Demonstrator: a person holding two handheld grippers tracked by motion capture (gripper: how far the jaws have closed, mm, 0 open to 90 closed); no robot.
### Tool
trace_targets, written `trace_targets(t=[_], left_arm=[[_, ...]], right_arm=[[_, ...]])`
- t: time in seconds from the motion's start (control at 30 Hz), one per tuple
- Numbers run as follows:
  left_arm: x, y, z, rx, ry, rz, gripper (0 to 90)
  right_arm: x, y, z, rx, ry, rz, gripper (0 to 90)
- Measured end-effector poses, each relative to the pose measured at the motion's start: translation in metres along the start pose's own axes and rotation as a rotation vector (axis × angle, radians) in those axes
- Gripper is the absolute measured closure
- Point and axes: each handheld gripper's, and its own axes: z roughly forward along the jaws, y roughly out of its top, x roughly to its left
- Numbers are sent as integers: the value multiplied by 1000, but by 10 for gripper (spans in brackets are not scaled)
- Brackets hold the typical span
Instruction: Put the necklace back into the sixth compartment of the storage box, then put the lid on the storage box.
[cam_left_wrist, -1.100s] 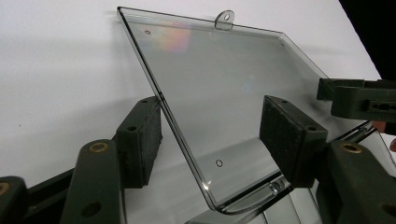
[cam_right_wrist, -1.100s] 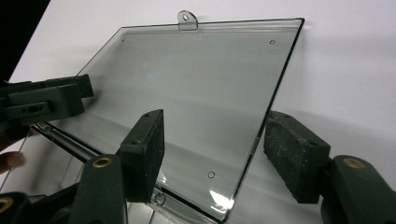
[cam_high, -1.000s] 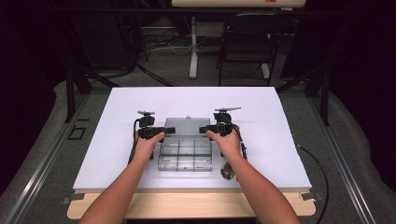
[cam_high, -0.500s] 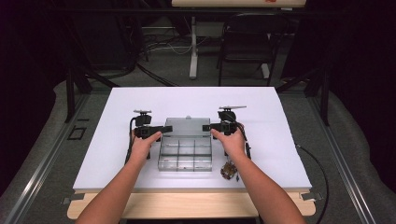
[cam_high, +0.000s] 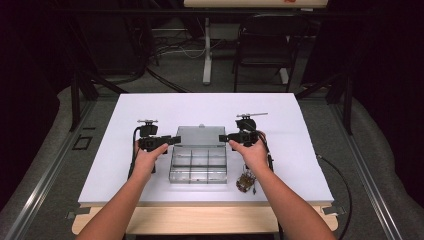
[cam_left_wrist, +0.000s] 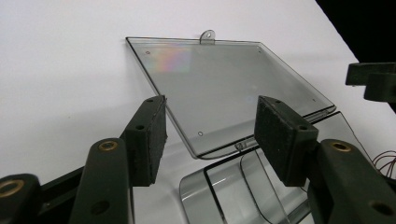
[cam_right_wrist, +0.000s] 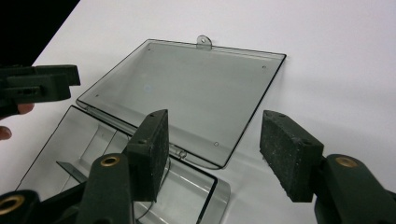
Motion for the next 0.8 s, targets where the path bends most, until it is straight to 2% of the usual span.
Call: trace_targets(t=[0.3,0.43,0.53,0.67,0.8], left_arm=[[5,-9,-18,-30,9,11,442],[4,-14,-23,-33,10,31,442],[2,-17,-27,-31,7,46,442],[1,-21,-32,-37,14,67,442],[1,-27,-34,-23,8,73,441]], right_arm=[[8,-5,-22,-2,5,-78,433],[10,-9,-30,-6,-29,-133,441],[9,-14,-34,0,-38,-157,459],[4,-24,-39,17,-49,-173,473],[-4,-34,-47,14,-50,-165,459]])
